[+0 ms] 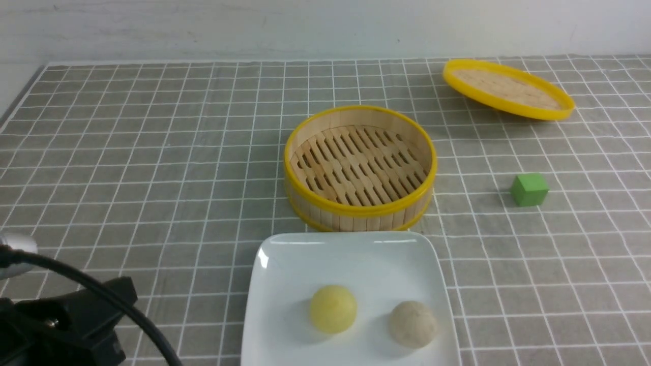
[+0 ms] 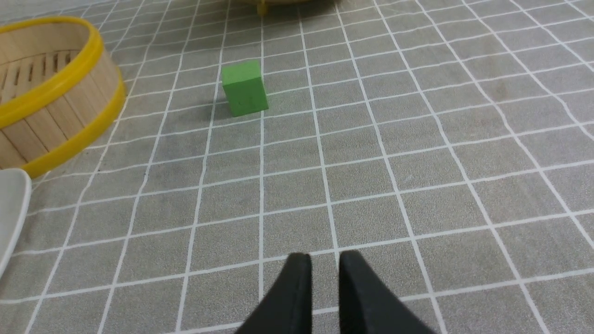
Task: Put the steamed buns into the plate on the grey tablecloth.
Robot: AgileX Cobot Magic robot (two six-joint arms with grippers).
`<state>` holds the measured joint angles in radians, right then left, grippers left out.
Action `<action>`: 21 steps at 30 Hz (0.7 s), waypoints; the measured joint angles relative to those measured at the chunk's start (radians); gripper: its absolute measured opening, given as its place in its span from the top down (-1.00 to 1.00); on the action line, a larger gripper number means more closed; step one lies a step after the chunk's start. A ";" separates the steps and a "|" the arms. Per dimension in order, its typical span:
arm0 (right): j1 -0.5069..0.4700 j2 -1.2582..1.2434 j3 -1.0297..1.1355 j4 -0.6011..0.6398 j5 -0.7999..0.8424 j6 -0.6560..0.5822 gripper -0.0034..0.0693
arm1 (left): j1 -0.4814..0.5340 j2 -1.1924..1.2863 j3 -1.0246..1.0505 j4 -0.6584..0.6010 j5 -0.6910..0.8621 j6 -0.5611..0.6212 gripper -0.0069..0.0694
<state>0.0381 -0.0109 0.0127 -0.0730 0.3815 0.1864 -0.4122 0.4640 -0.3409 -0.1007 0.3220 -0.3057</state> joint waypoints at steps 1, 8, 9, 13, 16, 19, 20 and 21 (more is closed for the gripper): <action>0.000 0.000 0.000 0.000 0.000 0.000 0.59 | 0.000 0.000 0.001 0.032 0.004 0.000 0.81; 0.000 0.000 0.000 0.000 0.000 0.000 0.56 | 0.000 -0.001 0.001 0.225 0.077 -0.001 0.79; 0.000 0.000 0.000 0.000 0.000 0.000 0.56 | 0.000 -0.013 0.001 0.257 0.092 -0.009 0.79; 0.000 0.000 0.000 0.000 0.000 0.000 0.55 | 0.027 -0.085 0.001 0.326 0.129 -0.043 0.79; 0.000 0.000 0.000 0.000 0.000 0.000 0.54 | 0.128 -0.191 0.027 0.365 0.143 -0.049 0.78; 0.000 0.000 0.000 0.000 0.000 0.000 0.52 | 0.239 -0.304 0.096 0.386 0.137 -0.049 0.77; 0.000 0.000 0.000 0.000 0.000 0.000 0.52 | 0.275 -0.351 0.134 0.387 0.132 -0.049 0.77; 0.000 0.000 0.000 0.000 0.000 0.000 0.51 | 0.303 -0.374 0.154 0.387 0.127 -0.049 0.77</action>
<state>0.0381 -0.0109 0.0127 -0.0730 0.3815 0.1864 -0.1097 0.0900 -0.1874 0.2864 0.4488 -0.3543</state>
